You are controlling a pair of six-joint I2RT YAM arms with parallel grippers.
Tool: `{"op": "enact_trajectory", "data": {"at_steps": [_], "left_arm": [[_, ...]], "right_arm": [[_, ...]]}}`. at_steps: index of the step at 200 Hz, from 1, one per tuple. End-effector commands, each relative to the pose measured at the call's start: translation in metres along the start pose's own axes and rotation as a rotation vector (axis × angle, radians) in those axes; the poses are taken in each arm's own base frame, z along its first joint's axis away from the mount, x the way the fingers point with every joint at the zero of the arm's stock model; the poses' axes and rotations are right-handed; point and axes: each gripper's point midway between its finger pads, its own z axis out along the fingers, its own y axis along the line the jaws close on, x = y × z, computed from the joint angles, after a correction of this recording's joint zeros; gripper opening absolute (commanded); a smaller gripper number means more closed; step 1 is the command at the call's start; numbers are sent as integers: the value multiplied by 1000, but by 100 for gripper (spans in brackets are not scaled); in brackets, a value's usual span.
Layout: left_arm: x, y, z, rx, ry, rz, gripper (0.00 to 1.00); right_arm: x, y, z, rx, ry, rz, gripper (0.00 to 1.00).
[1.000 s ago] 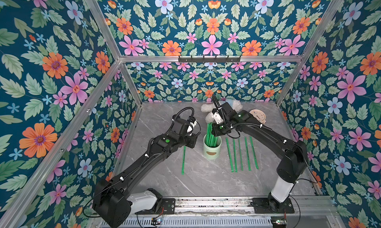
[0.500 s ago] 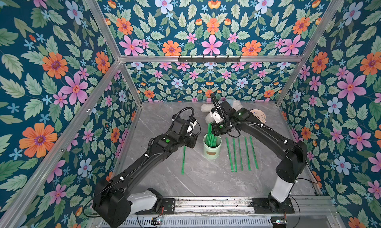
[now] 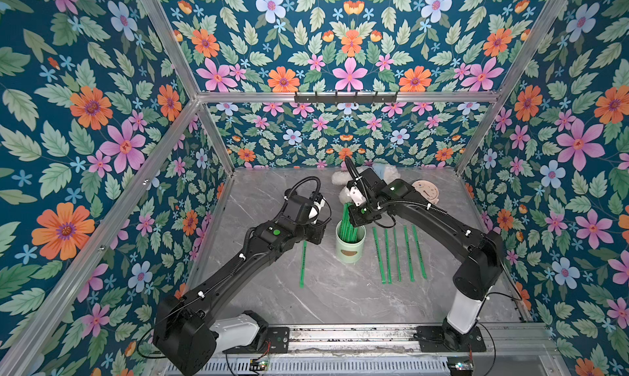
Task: Take the straws out of the storage container
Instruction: Pick up the straw from the container.
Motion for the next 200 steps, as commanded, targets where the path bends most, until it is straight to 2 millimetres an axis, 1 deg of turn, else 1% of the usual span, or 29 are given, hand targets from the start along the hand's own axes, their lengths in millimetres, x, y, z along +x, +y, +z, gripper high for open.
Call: {"op": "enact_trajectory", "data": {"at_steps": [1, 57, 88, 119, 146, 156, 167, 169, 172, 200], "left_arm": [[-3, 0, 0, 0, -9, 12, 0], [-4, 0, -1, -2, -12, 12, 0], [-4, 0, -1, -2, -13, 11, 0], [-4, 1, -1, -4, -13, 12, 0], [-4, 1, -1, -6, -11, 12, 0], [-4, 1, 0, -8, -10, 11, 0], [-4, 1, 0, -8, -10, 11, 0], [-4, 1, 0, -8, -10, 12, 0], [-3, 1, 0, -8, -9, 12, 0], [-3, 1, 0, -9, -10, 12, 0]], "right_arm": [[1, 2, -8, 4, -6, -11, 6], [0, 8, -39, 13, -19, -56, 5], [1, 7, -55, 35, -23, -77, 5], [0, 8, -76, 48, -52, -95, 5], [-3, 11, -102, 52, -103, -115, 5], [-5, 12, -115, 56, -127, -124, 4], [-7, 12, -123, 65, -141, -131, 3], [-7, 14, -136, 58, -168, -135, 3], [-7, 15, -143, 55, -183, -139, 3], [-7, 20, -178, 47, -257, -158, 2]]}}
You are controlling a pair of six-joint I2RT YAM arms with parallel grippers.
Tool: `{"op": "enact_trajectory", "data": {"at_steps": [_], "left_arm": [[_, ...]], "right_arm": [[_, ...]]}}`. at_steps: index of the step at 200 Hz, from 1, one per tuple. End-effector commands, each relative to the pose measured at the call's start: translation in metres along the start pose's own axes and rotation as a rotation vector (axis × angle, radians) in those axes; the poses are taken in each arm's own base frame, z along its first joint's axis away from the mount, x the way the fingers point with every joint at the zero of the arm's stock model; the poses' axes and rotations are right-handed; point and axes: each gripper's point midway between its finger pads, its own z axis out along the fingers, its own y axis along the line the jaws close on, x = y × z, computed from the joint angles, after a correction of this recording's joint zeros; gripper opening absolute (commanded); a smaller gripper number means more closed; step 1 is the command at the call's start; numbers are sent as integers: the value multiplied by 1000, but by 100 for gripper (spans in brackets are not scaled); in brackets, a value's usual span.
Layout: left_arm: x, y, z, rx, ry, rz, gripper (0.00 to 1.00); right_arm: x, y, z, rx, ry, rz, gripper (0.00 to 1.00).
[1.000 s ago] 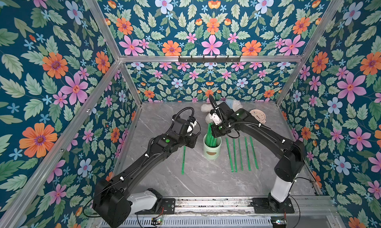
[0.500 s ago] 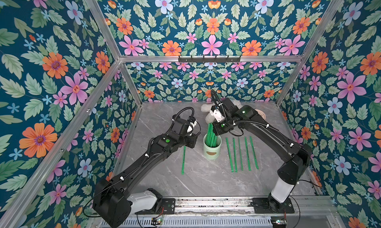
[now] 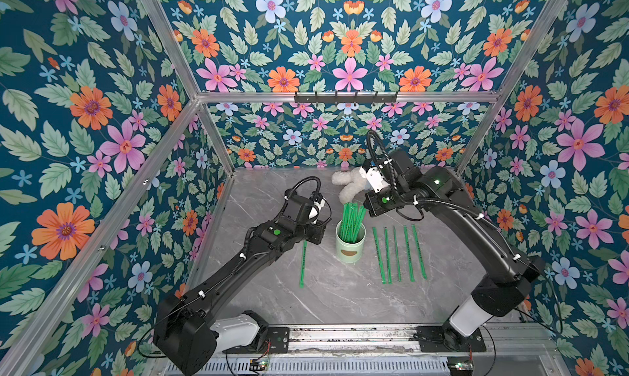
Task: Take the straws out of the storage container
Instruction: Pick up the straw from the container, then place the straw at the center of the board.
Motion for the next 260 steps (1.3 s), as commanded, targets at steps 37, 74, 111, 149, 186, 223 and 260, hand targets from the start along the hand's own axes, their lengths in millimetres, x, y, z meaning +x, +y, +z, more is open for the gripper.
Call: {"op": "enact_trajectory", "data": {"at_steps": [37, 74, 111, 149, 186, 223, 260], "left_arm": [[-4, 1, -1, -4, -11, 11, 0], [-4, 1, -1, -9, -14, 11, 0], [-3, 2, 0, -11, -10, 10, 0], [-2, 2, 2, -11, -1, 9, 0], [-1, 1, 4, -7, 5, 8, 0], [0, 2, 4, -12, 9, 6, 0], [0, 2, 5, -12, 11, 4, 0]], "right_arm": [[-1, -8, -66, 60, -92, -54, 0], [10, -40, -87, 173, -82, -31, 0], [42, -110, -87, 327, 47, 101, 0], [83, -173, -77, 446, 209, 302, 0], [112, -214, -59, 560, 375, 400, 0], [136, -239, -25, 595, 567, 441, 0], [151, -257, 7, 587, 711, 467, 0]]}}
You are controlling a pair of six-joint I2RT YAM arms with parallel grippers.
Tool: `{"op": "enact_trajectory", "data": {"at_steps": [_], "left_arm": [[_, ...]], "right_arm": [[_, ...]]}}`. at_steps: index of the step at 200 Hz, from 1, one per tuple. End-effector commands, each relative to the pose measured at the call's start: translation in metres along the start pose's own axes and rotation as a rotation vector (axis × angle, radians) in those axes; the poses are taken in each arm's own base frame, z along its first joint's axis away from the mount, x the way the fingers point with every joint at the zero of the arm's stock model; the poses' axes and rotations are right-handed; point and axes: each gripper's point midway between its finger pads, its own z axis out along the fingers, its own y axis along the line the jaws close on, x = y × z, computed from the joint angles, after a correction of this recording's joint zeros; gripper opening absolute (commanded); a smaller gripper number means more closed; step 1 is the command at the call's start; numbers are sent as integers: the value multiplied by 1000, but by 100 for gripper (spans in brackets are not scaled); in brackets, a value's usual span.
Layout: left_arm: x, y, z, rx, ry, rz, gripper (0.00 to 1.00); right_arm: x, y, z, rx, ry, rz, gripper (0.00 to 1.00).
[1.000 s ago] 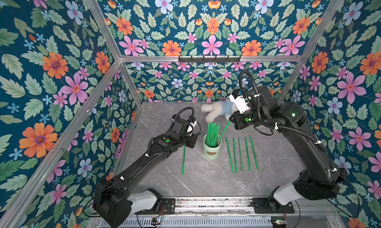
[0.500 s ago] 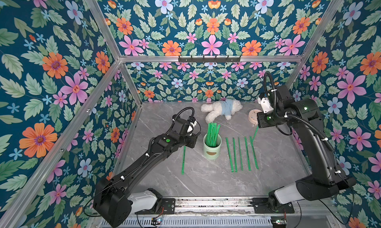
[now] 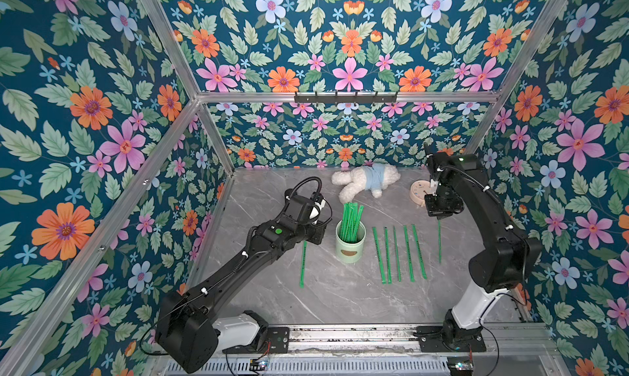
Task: Take the straws out of the storage container
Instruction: Place the straw at the center of the board.
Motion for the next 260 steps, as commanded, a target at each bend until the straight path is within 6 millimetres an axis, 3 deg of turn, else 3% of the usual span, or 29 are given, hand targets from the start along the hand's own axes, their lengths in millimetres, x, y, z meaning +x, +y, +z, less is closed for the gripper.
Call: {"op": "enact_trajectory", "data": {"at_steps": [1, 37, 72, 197, 260], "left_arm": [[-3, 0, -1, -3, -8, 6, 0], [-2, 0, 2, 0, 1, 4, 0], [1, -2, 6, 9, 15, 4, 0], [2, -1, 6, 4, 17, 4, 0], [2, -1, 7, 3, 18, 4, 0]], "right_arm": [[7, -4, 14, 27, 99, -1, 0], [-3, -2, 50, 34, 226, 4, 0], [-7, 3, 71, 24, 295, 2, 0], [-31, 10, 115, 59, 386, -20, 0], [-34, 11, 125, 68, 406, -25, 0]]}}
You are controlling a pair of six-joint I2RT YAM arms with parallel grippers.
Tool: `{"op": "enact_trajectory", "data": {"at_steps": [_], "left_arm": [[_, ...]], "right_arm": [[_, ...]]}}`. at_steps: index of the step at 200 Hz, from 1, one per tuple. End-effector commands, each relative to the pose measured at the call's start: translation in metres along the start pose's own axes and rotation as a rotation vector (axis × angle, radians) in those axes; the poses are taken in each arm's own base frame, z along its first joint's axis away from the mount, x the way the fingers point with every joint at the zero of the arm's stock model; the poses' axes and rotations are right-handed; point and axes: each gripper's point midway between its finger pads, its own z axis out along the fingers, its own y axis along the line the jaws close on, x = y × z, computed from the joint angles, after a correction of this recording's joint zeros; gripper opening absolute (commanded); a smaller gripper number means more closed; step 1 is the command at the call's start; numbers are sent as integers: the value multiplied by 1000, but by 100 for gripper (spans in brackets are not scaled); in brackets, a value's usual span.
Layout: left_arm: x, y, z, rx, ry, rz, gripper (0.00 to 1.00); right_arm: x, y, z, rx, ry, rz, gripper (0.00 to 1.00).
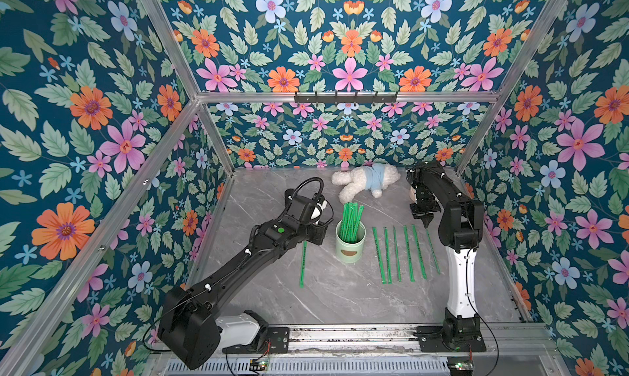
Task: Take the straws out of the storage container
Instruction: Place the straw at the center of the board.
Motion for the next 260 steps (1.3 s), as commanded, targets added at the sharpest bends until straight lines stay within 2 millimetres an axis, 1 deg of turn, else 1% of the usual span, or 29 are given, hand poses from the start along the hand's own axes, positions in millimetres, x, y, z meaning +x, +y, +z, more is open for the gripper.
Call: {"op": "enact_trajectory", "data": {"at_steps": [1, 43, 154, 213, 228, 237, 248, 260], "left_arm": [[-3, 0, -1, -4, -7, 7, 0], [-3, 1, 0, -4, -5, 6, 0], [-3, -1, -1, 0, -9, 8, 0], [-3, -1, -2, -1, -9, 8, 0], [-4, -1, -2, -2, -12, 8, 0], [-4, -1, -2, -3, -11, 9, 0], [-4, 0, -2, -5, -12, 8, 0], [-4, 0, -3, -8, -14, 9, 0]], "right_arm": [[11, -4, -1, 16, 49, -6, 0], [11, -2, 3, 16, 60, -7, 0], [12, -2, 4, 11, 63, 1, 13], [11, -1, 5, 13, 65, 6, 17], [9, -2, -2, 5, 34, 18, 17], [7, 2, -10, -28, 1, 24, 17], [5, 6, -24, -78, -57, 36, 17], [5, 11, -45, -137, -134, 50, 17]]}}
